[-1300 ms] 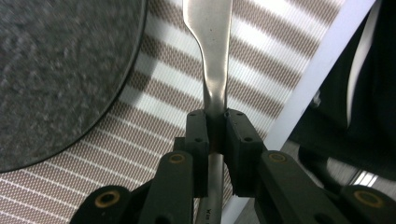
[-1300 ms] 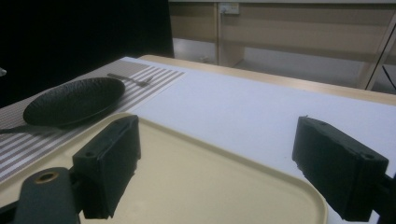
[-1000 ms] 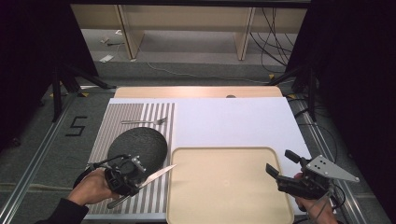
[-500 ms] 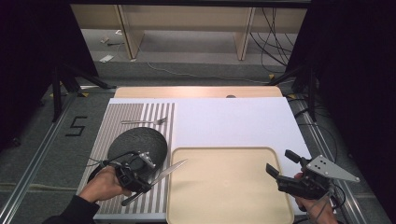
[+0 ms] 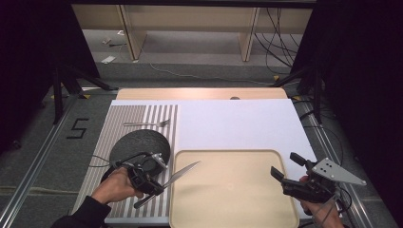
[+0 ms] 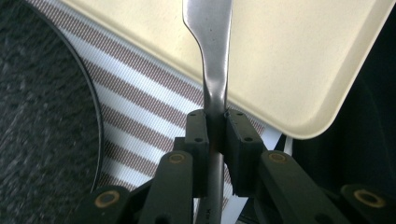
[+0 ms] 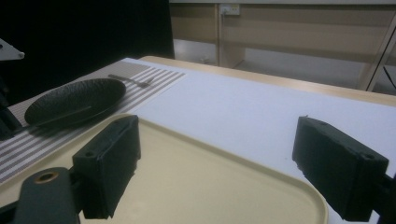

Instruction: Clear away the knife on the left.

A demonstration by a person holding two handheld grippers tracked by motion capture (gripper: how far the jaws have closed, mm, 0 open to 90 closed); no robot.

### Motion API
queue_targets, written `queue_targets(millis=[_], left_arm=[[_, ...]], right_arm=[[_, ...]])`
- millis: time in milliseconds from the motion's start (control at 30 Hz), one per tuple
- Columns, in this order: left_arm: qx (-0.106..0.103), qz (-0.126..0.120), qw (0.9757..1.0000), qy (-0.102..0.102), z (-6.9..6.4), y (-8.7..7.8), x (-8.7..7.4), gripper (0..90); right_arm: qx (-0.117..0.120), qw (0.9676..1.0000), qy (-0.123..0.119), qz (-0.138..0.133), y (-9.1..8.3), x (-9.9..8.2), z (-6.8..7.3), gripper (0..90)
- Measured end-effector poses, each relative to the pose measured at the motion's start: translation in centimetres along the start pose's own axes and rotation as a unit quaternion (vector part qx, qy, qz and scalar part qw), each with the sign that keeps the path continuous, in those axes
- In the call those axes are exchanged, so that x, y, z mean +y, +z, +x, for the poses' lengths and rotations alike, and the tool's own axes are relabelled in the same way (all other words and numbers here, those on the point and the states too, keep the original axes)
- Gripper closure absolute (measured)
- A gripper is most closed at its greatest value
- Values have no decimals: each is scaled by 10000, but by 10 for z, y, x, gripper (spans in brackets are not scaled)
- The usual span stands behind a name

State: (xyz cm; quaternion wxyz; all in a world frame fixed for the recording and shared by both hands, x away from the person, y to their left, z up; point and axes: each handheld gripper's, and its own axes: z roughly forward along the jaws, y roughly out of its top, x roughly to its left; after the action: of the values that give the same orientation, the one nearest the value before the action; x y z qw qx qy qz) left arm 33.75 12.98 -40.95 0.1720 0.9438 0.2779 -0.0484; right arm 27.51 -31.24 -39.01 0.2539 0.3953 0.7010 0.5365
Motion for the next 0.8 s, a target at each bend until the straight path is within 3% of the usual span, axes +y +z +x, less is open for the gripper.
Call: queue_targets(millis=[433, 800], left_arm=[[-172, -123, 9997, 85, -11, 11, 26, 800], [-323, 81, 9993, 192, -25, 25, 52, 800]], right_arm=[[5, 10000, -4, 9, 0, 0, 0, 162], [7, 10000, -1, -1, 0, 0, 0, 162]])
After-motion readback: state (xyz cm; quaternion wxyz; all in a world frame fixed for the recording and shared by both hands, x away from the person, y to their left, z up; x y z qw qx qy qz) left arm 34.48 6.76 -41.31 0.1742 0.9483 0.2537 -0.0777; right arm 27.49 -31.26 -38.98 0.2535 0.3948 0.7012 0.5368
